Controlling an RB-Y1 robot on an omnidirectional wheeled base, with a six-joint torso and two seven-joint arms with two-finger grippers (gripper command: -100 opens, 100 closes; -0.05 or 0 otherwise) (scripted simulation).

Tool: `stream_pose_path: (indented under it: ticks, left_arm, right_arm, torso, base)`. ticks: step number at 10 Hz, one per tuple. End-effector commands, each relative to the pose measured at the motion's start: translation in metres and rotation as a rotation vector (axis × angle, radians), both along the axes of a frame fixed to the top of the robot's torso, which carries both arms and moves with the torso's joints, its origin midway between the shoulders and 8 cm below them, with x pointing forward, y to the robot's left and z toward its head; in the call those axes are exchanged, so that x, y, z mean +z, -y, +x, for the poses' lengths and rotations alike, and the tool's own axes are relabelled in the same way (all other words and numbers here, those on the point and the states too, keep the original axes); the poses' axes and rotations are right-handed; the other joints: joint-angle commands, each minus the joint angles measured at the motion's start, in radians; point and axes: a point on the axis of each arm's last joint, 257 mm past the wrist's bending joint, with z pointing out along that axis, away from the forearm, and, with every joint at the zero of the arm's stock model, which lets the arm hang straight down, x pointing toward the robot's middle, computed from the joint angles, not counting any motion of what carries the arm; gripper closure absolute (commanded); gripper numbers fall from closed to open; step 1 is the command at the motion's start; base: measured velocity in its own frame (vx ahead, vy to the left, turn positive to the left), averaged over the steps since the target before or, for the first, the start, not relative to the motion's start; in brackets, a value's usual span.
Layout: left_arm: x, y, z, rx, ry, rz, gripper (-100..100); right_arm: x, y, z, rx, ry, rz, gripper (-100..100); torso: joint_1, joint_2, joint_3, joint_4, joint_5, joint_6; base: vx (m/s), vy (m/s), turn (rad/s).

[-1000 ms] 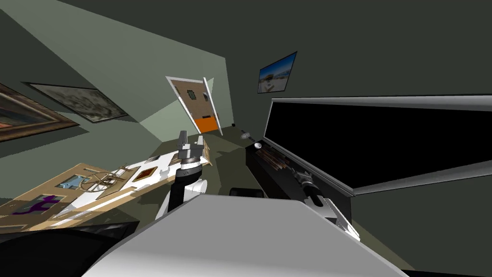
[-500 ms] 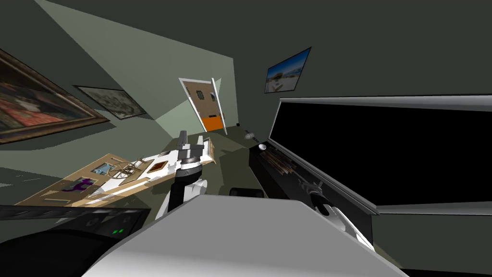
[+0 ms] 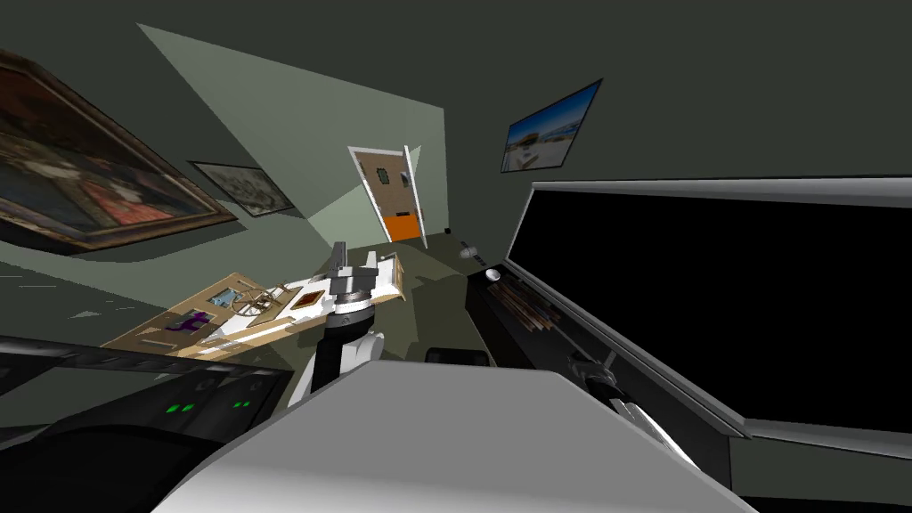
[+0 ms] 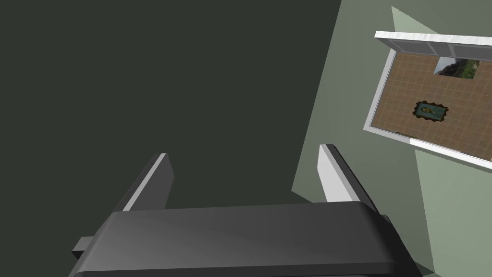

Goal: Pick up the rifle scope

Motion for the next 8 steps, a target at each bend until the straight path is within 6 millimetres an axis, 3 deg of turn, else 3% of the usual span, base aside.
stream_pose_path:
  ticks: [1, 2, 3, 6, 8]
  left_arm:
    - [0.0, 0.0, 0.0, 0.0, 0.0, 0.0, 0]
    - [0.0, 0.0, 0.0, 0.0, 0.0, 0.0, 0]
    - [0.0, 0.0, 0.0, 0.0, 0.0, 0.0, 0]
    - [0.0, 0.0, 0.0, 0.0, 0.0, 0.0, 0]
    - [0.0, 0.0, 0.0, 0.0, 0.0, 0.0, 0]
  right_arm:
    - [-0.011, 0.023, -0.041, 0.004, -0.133, -0.07, -100]
    - [-0.021, 0.034, -0.072, 0.001, -0.223, -0.104, -100]
    - [-0.021, 0.034, -0.073, 0.0, -0.225, -0.103, -100]
    - [-0.036, 0.055, -0.145, 0.016, -0.434, -0.18, -100]
    - [-0.043, 0.059, -0.18, 0.029, -0.535, -0.204, -100]
  torso:
    - [0.0, 0.0, 0.0, 0.0, 0.0, 0.0]
    - [-0.001, -0.001, 0.0, 0.0, 0.0, 0.0]
    - [0.0, -0.001, -0.001, 0.0, 0.0, 0.0]
    - [-0.001, 0.0, 0.0, 0.0, 0.0, 0.0]
    - [-0.003, -0.001, -0.001, 0.0, -0.001, 0.0]
  base:
    - [0.048, -0.009, 0.23]
    - [0.058, -0.009, 0.2]
    - [0.037, -0.008, 0.032]
    - [0.032, -0.02, 0.14]
    - [0.049, -0.06, 0.116]
